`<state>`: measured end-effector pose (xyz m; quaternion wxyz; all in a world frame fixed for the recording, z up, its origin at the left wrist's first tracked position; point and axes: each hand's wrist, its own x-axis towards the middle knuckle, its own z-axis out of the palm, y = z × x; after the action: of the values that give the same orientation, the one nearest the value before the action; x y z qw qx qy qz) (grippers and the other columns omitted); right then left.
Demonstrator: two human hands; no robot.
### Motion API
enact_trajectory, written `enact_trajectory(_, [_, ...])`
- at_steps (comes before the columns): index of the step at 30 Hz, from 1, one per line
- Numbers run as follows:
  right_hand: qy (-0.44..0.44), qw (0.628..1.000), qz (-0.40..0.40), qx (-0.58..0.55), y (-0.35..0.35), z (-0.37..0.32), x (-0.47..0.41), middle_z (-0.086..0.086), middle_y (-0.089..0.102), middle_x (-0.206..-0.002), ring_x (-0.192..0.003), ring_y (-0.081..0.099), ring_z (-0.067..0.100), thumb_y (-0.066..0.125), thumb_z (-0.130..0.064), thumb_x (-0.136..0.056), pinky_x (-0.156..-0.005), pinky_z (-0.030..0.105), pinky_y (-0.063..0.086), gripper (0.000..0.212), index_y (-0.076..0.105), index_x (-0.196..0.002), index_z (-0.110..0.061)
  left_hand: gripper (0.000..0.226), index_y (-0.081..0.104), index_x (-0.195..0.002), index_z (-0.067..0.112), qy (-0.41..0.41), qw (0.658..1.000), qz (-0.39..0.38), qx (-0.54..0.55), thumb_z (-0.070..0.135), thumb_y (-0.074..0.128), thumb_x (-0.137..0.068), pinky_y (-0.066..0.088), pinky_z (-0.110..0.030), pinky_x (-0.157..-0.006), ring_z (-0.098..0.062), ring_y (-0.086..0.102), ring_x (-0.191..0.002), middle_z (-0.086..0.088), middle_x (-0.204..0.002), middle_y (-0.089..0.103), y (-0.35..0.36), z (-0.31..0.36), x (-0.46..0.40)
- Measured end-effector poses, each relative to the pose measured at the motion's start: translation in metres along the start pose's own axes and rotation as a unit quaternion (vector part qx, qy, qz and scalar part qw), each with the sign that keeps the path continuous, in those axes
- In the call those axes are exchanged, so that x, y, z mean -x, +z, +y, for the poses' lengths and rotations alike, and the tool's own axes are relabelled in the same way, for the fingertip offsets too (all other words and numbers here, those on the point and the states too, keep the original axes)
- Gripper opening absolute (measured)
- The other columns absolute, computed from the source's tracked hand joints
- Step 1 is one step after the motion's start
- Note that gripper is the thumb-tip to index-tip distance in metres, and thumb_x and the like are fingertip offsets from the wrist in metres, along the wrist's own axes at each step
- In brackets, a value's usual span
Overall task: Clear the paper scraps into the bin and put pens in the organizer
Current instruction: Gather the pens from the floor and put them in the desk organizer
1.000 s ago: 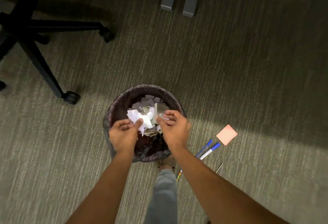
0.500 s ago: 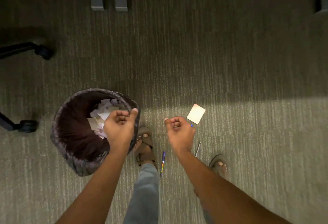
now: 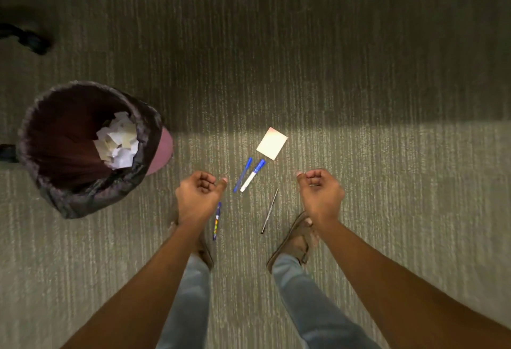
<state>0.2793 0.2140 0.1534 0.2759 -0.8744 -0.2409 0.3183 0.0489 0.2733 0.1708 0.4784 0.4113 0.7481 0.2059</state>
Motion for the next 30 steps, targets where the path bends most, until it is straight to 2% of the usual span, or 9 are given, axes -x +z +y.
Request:
enact_trajectory(5, [0.024,0.999,-0.005,-0.024,0.007,0.047,0.004,-0.008,0.066,-0.068,-0.059,0.063,0.009,0.078,-0.024,-0.081,-0.063,0.03,0.059,0.023,0.058,-0.071,-0.03,0.018,0.059,-0.074,0.007,-0.024,0.998,-0.041,-0.046,0.005,0.076,-0.078,0.044,-0.023,-0.055,-0.014,0.048,-0.053,-0.004,-0.06,0.053,0.007,-0.045,0.01])
enact_trajectory(8, [0.041,0.998,-0.017,-0.044,0.029,0.065,0.009,-0.003,0.067,-0.071,-0.063,0.065,0.015,0.077,-0.021,-0.081,-0.069,0.035,0.06,0.021,0.059,-0.074,-0.028,0.015,0.06,-0.079,0.005,-0.024,0.994,-0.074,-0.074,0.003,0.075,-0.079,0.043,-0.022,-0.053,-0.014,0.047,-0.053,-0.002,-0.061,0.053,0.008,-0.073,-0.003])
enact_trajectory(11, [0.029,0.998,-0.029,-0.045,0.06,0.077,0.013,-0.003,0.068,-0.07,-0.063,0.067,0.011,0.077,-0.023,-0.082,-0.063,0.027,0.059,0.018,0.06,-0.076,-0.027,0.018,0.059,-0.076,0.014,-0.023,0.991,-0.087,-0.102,0.005,0.074,-0.077,0.044,-0.015,-0.051,-0.01,0.049,-0.052,0.002,-0.062,0.054,0.01,-0.103,-0.026])
enact_trajectory(13, [0.016,0.998,-0.033,-0.043,0.081,0.085,0.015,-0.005,0.068,-0.069,-0.06,0.066,0.007,0.078,-0.028,-0.081,-0.058,0.021,0.054,0.02,0.059,-0.074,-0.028,0.021,0.057,-0.074,0.019,-0.027,0.989,-0.096,-0.108,0.006,0.073,-0.078,0.045,-0.018,-0.054,-0.01,0.049,-0.053,0.003,-0.062,0.054,0.012,-0.127,-0.041])
enact_trajectory(18, [0.01,0.998,-0.051,-0.028,0.129,0.118,0.015,-0.006,0.066,-0.069,-0.061,0.064,0.009,0.079,-0.032,-0.079,-0.059,0.024,0.053,0.02,0.061,-0.075,-0.025,0.023,0.056,-0.072,0.022,-0.031,0.983,-0.092,-0.158,0.011,0.076,-0.076,0.042,-0.018,-0.055,-0.007,0.051,-0.053,0.005,-0.06,0.055,0.019,-0.184,-0.072])
enact_trajectory(22, [0.005,0.998,-0.058,-0.009,0.157,0.148,0.019,-0.01,0.064,-0.065,-0.053,0.059,-0.004,0.08,-0.031,-0.079,-0.051,0.006,0.044,0.02,0.061,-0.073,-0.028,0.032,0.054,-0.072,0.021,-0.051,0.951,-0.115,-0.283,0.034,0.083,-0.069,0.053,-0.03,-0.069,-0.015,0.058,-0.064,0.002,-0.066,0.061,0.031,-0.227,-0.073])
enact_trajectory(24, [0.008,0.999,-0.051,-0.008,0.171,0.158,0.017,-0.009,0.065,-0.064,-0.053,0.061,-0.002,0.08,-0.034,-0.078,-0.055,0.013,0.051,0.021,0.062,-0.072,-0.027,0.04,0.055,-0.076,0.022,-0.055,0.923,-0.125,-0.361,0.048,0.082,-0.065,0.051,-0.031,-0.07,-0.021,0.062,-0.077,0.0,-0.078,0.064,0.041,-0.241,-0.07])
enact_trajectory(26, [0.019,0.998,-0.048,-0.022,0.186,0.162,0.013,-0.006,0.066,-0.063,-0.057,0.063,0.007,0.08,-0.035,-0.078,-0.063,0.027,0.059,0.022,0.063,-0.073,-0.023,0.045,0.058,-0.08,0.02,-0.067,0.916,-0.126,-0.375,0.053,0.082,-0.062,0.051,-0.031,-0.07,-0.025,0.064,-0.083,-0.004,-0.084,0.066,0.052,-0.253,-0.07])
enact_trajectory(30, [0.026,0.996,-0.068,-0.049,0.215,0.16,0.001,0.0,0.067,-0.064,-0.063,0.068,0.018,0.081,-0.03,-0.079,-0.074,0.04,0.061,0.021,0.063,-0.073,-0.02,0.041,0.066,-0.088,0.014,-0.057,0.909,-0.114,-0.398,0.047,0.081,-0.068,0.054,-0.036,-0.075,-0.03,0.066,-0.088,-0.01,-0.091,0.069,0.072,-0.271,-0.076])
